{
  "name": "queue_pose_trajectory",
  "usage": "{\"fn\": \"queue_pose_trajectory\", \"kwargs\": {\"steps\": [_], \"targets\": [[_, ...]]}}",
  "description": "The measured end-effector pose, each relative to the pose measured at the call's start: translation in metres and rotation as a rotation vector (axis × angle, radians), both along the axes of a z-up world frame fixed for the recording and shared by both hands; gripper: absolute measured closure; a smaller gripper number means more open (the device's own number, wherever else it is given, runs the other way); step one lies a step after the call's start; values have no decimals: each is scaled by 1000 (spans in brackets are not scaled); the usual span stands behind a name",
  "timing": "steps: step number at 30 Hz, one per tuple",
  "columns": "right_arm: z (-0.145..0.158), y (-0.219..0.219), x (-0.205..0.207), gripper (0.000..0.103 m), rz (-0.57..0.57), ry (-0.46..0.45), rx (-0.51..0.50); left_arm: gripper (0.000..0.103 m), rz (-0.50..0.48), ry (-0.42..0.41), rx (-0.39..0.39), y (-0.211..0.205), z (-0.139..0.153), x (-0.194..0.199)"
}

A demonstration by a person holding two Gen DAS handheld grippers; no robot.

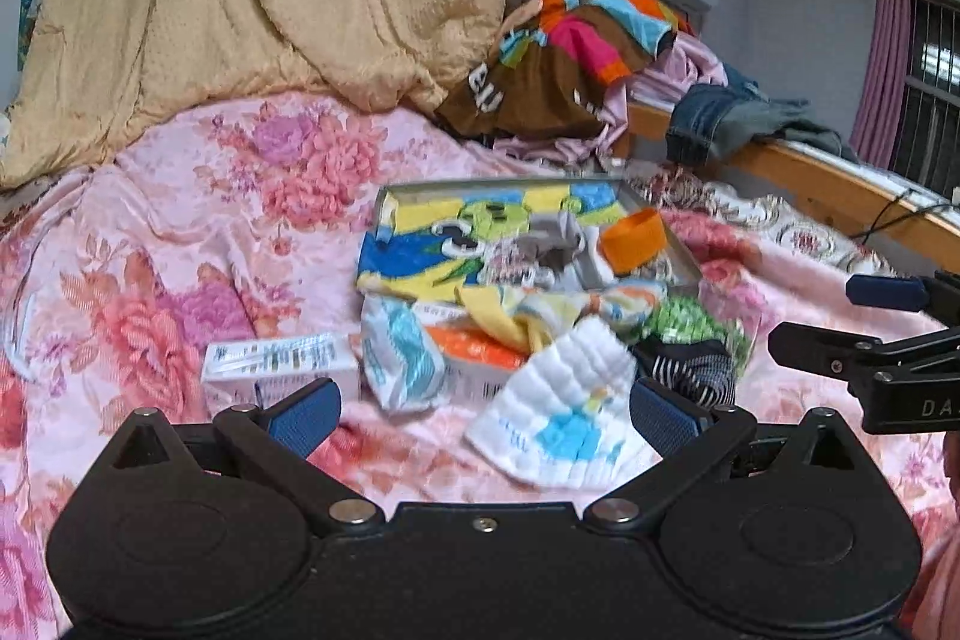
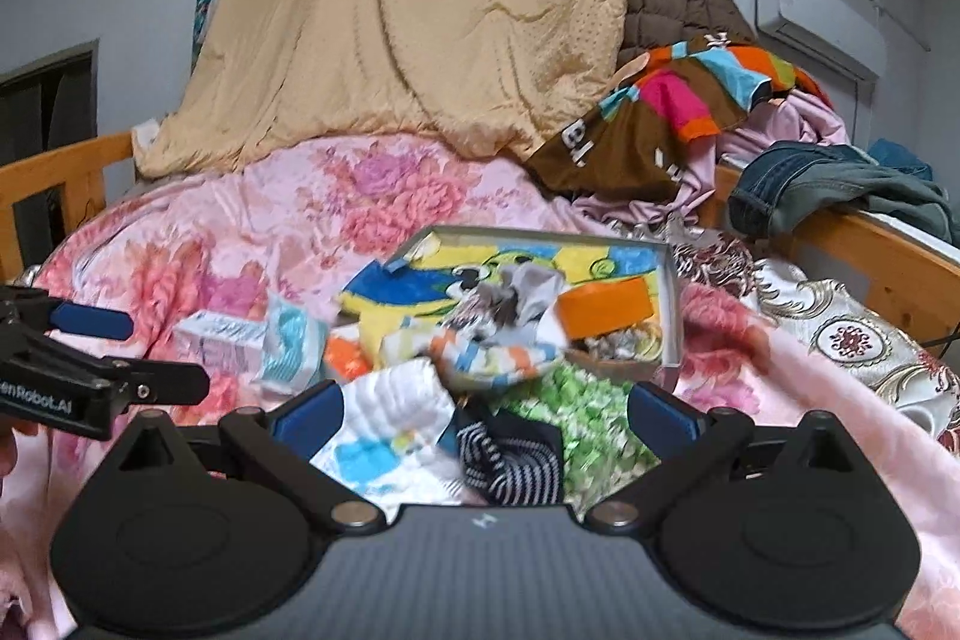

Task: Organize soft objects
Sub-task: 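Move both tools back over the remaining pile, then grasp the white muslin cloth with the left tool while the right tool grasps the striped sock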

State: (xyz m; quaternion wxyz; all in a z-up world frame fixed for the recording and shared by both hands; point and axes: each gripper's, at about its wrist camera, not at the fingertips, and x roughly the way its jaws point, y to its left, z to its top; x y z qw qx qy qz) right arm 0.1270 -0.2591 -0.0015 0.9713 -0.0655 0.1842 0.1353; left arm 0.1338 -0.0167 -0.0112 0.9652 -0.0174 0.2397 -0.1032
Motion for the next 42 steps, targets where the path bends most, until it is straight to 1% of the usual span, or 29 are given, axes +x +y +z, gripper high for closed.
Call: {"fn": "queue_pose_trajectory", "kwargs": {"steps": [5, 12, 15, 20, 24, 27, 32, 42], "targets": [[-7, 11, 3, 0, 27, 26, -48, 1, -12, 43, 22, 4, -2, 5], [-22, 22, 9, 0, 39, 75, -139, 1, -78, 54, 96, 3, -5, 17], [-29, 27, 11, 0, 42, 84, -184, 1, -87, 65, 110, 1, -12, 25], [-41, 36, 14, 0, 42, 74, -284, 1, -99, 85, 113, 0, -23, 32], [-48, 40, 19, 0, 39, 59, -361, 1, -127, 82, 163, -7, -29, 36], [-54, 41, 24, 0, 31, 47, -400, 1, -155, 77, 192, -14, -32, 41], [-67, 45, 39, 1, -32, 2, -516, 1, -237, 100, 195, -23, -41, 57], [-85, 51, 55, 1, -47, -26, -623, 1, -296, 99, 217, -34, -59, 87]]}}
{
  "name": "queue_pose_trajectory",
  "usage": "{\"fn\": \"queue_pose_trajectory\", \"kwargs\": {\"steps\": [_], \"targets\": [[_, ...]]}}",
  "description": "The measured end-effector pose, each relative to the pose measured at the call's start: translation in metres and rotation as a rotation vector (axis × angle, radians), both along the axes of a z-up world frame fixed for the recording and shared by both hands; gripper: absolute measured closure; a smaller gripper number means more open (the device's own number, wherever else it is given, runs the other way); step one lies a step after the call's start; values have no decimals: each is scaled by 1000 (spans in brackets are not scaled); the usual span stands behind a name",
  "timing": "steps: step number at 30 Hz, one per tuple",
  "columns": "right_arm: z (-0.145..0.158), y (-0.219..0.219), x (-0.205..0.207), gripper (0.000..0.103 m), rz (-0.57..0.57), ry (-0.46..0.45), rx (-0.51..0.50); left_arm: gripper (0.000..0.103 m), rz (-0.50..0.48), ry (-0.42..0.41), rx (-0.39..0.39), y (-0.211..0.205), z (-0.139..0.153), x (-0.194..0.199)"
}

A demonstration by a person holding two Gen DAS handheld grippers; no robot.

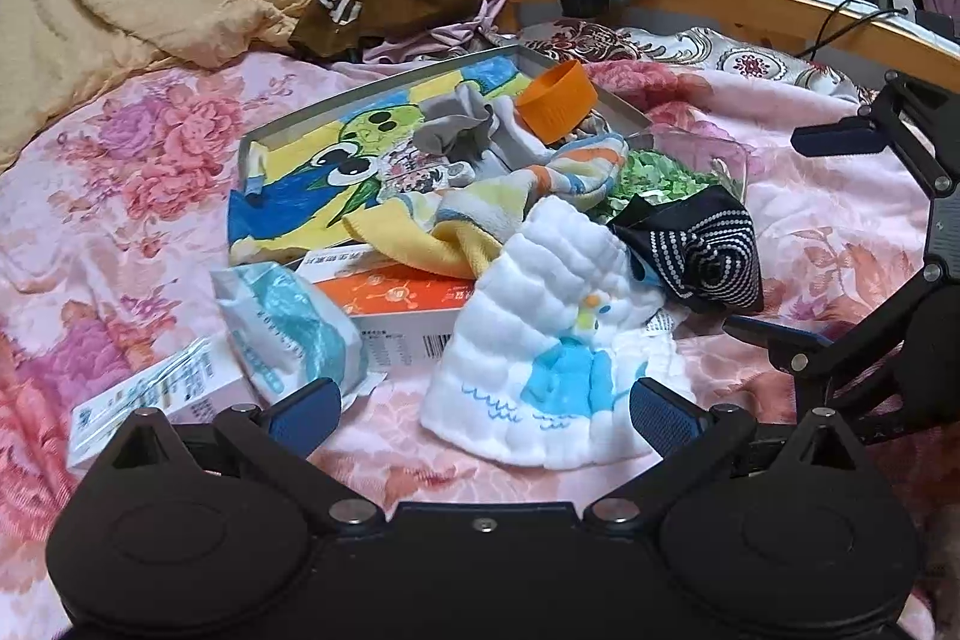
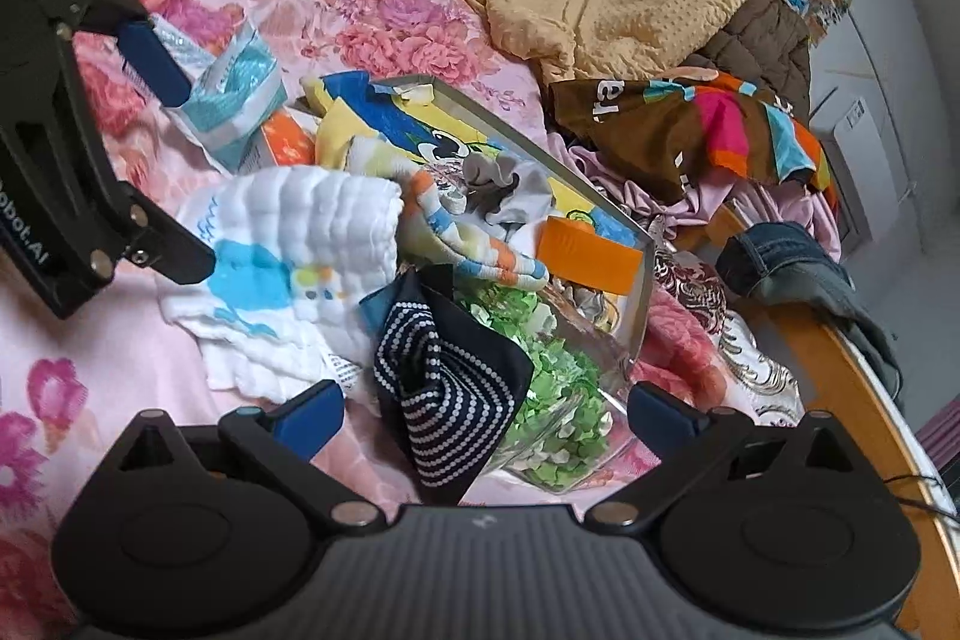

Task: Organize soft objects
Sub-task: 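Grasp the white muslin cloth with the left tool while the right tool grasps the striped sock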

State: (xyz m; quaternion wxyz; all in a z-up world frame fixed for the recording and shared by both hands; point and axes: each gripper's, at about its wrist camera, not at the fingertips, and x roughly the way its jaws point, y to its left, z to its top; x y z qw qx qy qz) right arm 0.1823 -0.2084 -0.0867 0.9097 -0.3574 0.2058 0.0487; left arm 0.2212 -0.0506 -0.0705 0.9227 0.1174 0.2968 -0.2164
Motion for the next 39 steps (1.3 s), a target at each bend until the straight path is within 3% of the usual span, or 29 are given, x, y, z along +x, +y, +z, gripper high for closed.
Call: {"fn": "queue_pose_trajectory", "kwargs": {"steps": [6, 13, 29, 39], "targets": [[-9, 2, 9, 1, -16, -6, -45, 1, -37, -4, 7, -5, -8, 17], [-15, 4, 16, 1, -18, -1, -63, 1, -58, 38, -48, -4, -18, 33], [-21, 6, 20, 14, -5, 10, -76, 1, -108, 109, -113, -7, -25, 43], [-24, 10, 18, 26, 21, 24, -87, 15, -138, 112, -118, -10, -24, 37]]}}
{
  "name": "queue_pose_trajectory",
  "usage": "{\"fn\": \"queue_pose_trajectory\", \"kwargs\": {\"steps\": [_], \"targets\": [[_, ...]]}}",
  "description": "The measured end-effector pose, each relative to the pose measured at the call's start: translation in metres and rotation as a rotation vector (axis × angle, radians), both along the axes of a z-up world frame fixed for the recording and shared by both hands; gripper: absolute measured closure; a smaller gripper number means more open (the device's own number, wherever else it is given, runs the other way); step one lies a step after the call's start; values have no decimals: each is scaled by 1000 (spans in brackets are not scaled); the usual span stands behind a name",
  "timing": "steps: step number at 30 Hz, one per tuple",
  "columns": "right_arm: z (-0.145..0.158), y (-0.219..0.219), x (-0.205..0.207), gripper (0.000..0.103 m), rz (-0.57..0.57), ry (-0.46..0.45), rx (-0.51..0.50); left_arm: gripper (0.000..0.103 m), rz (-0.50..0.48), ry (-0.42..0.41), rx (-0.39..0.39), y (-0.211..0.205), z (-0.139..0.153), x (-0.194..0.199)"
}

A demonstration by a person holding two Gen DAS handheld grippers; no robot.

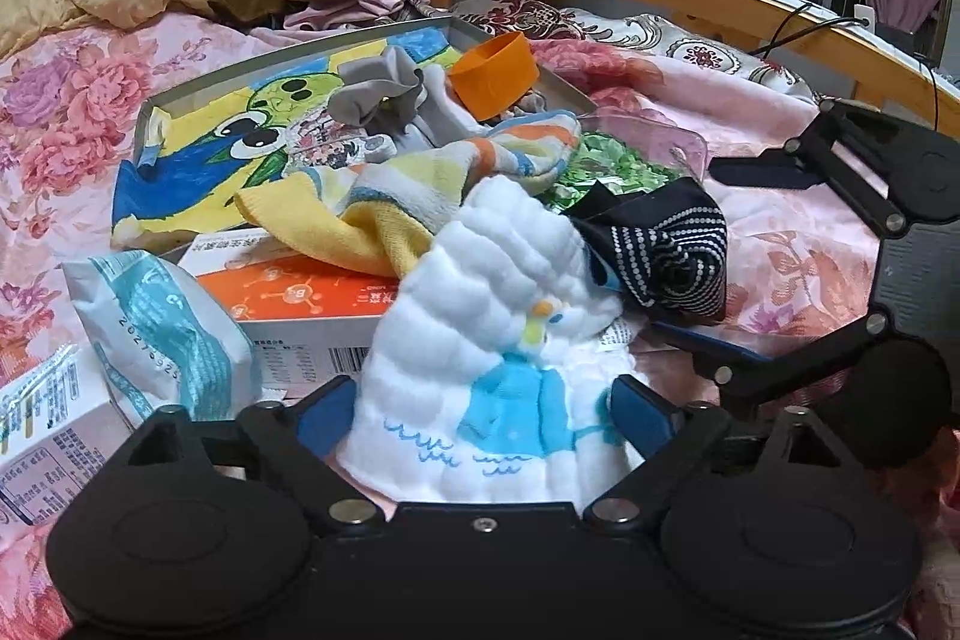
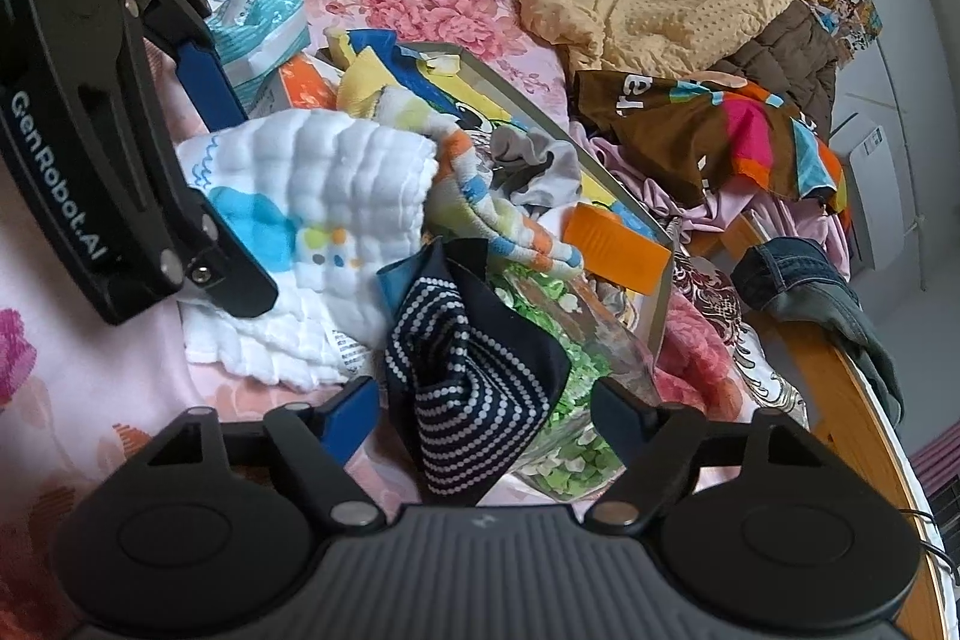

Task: Organize soft objects
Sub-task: 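Grasp the white muslin cloth with the left tool while the right tool grasps the striped sock, then carry the muslin cloth with the left tool to the tray while the right tool carries the striped sock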

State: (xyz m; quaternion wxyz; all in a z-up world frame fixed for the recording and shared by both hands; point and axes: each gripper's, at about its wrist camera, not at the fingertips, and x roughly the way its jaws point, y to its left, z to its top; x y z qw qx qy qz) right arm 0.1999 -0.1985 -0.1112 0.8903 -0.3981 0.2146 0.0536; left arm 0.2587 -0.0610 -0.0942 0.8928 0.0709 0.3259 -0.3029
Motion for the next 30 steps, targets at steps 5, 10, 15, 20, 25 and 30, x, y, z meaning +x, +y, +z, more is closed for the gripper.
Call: {"fn": "queue_pose_trajectory", "kwargs": {"steps": [5, 10, 15, 20, 25, 30], "targets": [[0, 1, 0, 31, 2, -6, -4, 28, -1, 51, -46, 2, 0, 2], [0, 1, -2, 38, -2, -24, -12, 44, -1, 76, -65, 1, 1, 1], [-1, 3, -2, 47, 18, -37, -38, 56, 1, 91, -79, 0, 4, -2], [-7, 9, -5, 67, 64, -8, -69, 69, 32, 92, -101, 1, 8, -3], [-8, 7, 0, 69, 57, 38, -36, 77, 46, 99, -112, 2, 9, -3], [-9, 5, 5, 77, 31, 72, -18, 81, 28, 92, -103, 0, 10, -6]]}}
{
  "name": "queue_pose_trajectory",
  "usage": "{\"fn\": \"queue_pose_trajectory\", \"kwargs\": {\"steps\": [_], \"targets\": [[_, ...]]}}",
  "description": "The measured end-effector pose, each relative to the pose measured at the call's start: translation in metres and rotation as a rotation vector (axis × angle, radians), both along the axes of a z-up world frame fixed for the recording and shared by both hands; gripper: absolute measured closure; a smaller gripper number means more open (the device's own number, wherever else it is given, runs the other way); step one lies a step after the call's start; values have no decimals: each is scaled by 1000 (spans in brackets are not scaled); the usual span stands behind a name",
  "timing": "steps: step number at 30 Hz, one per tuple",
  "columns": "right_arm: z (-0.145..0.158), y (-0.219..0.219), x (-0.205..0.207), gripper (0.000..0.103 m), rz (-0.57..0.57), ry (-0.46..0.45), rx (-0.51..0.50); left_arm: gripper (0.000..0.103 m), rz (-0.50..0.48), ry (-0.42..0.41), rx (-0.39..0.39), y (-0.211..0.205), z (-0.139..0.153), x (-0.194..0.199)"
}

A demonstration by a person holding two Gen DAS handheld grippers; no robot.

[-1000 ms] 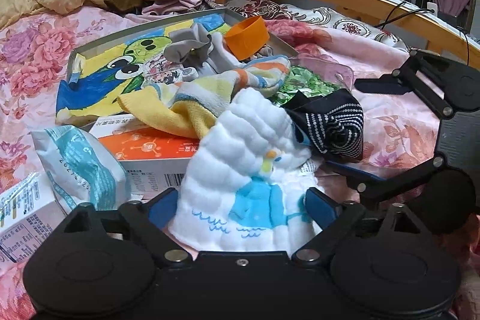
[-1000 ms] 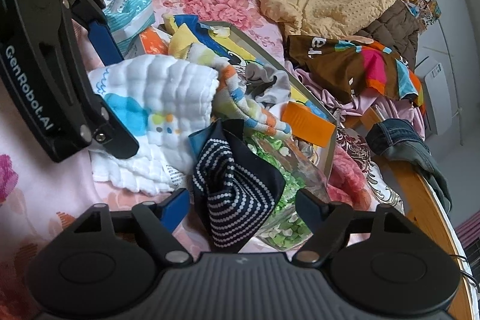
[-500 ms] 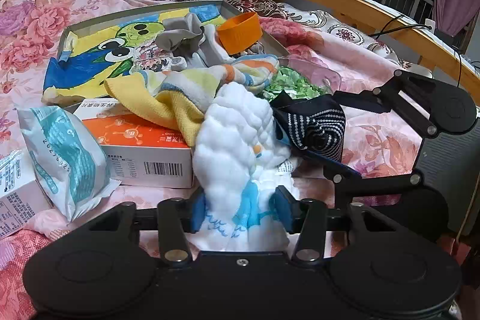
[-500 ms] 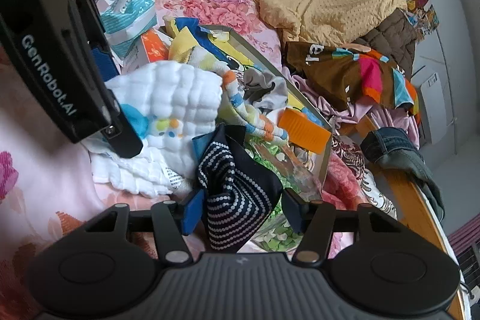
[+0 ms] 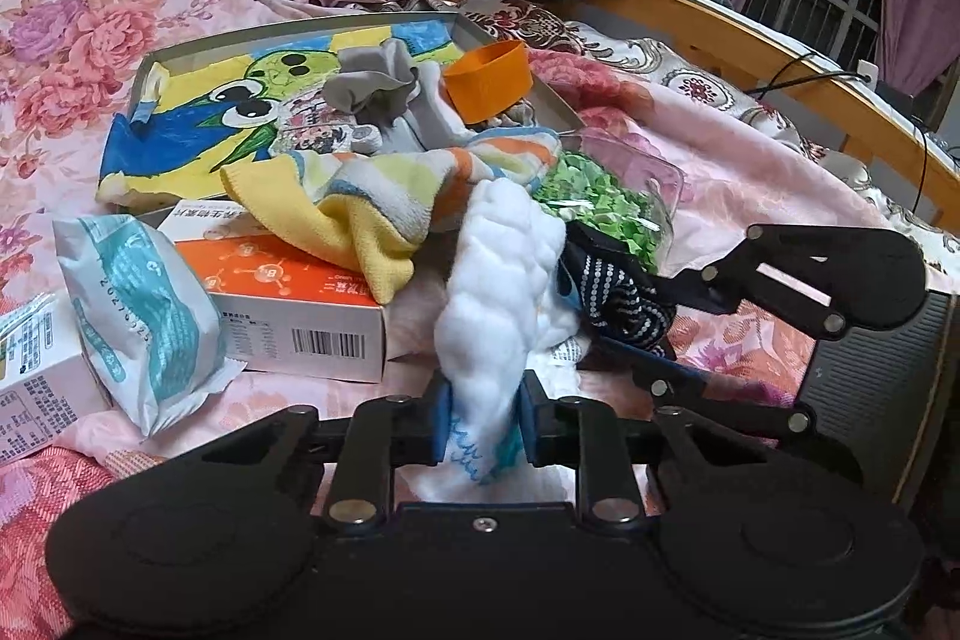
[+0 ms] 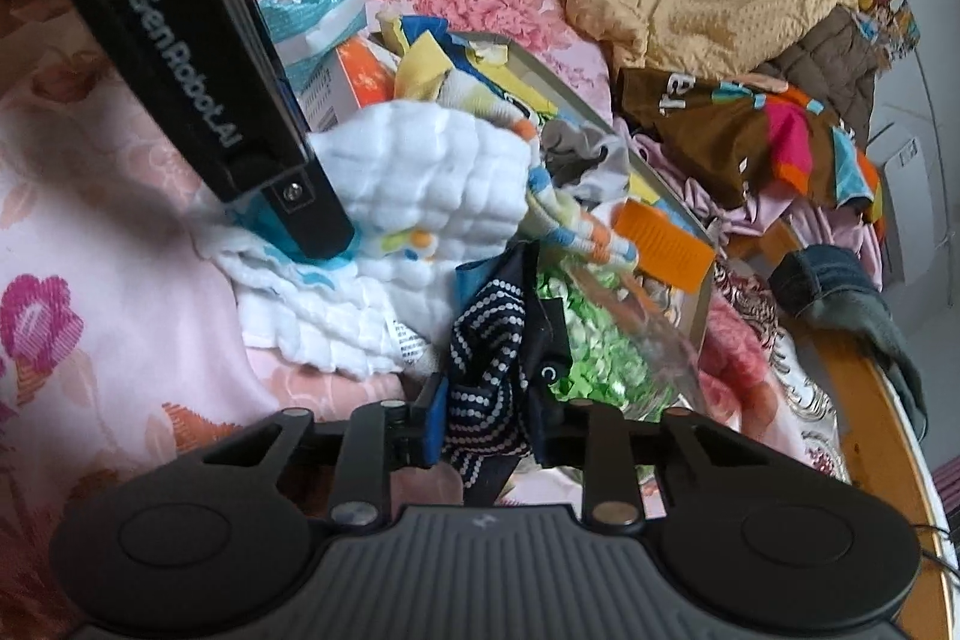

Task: Organize soft objects
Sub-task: 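Carry the muslin cloth with the left tool to the tray while the right tool carries the striped sock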

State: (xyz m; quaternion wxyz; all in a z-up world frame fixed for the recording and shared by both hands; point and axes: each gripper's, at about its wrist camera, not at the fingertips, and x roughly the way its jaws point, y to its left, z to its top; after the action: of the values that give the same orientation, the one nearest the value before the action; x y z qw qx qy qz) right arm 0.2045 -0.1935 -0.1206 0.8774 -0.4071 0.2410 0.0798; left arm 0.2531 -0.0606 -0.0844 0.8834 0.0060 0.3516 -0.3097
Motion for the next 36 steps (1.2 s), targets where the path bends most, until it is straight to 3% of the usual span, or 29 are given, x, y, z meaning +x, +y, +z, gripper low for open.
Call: {"fn": "queue_pose_trajectory", "kwargs": {"steps": [7, 11, 20, 28, 36], "targets": [[6, -7, 4, 79, -49, 40, 93, 81, -7, -17, 26, -4, 3, -4], [9, -10, 3, 93, -42, 44, 132, 86, -1, -43, 29, -3, 6, -8], [27, -10, -10, 97, -11, -81, 176, 89, 77, -119, -31, 6, 25, -21], [47, -23, -15, 97, -64, -224, 244, 90, 123, -179, -101, 18, 50, -30], [68, -23, -19, 97, -26, -261, 313, 90, 189, -229, -207, 37, 77, -23]]}}
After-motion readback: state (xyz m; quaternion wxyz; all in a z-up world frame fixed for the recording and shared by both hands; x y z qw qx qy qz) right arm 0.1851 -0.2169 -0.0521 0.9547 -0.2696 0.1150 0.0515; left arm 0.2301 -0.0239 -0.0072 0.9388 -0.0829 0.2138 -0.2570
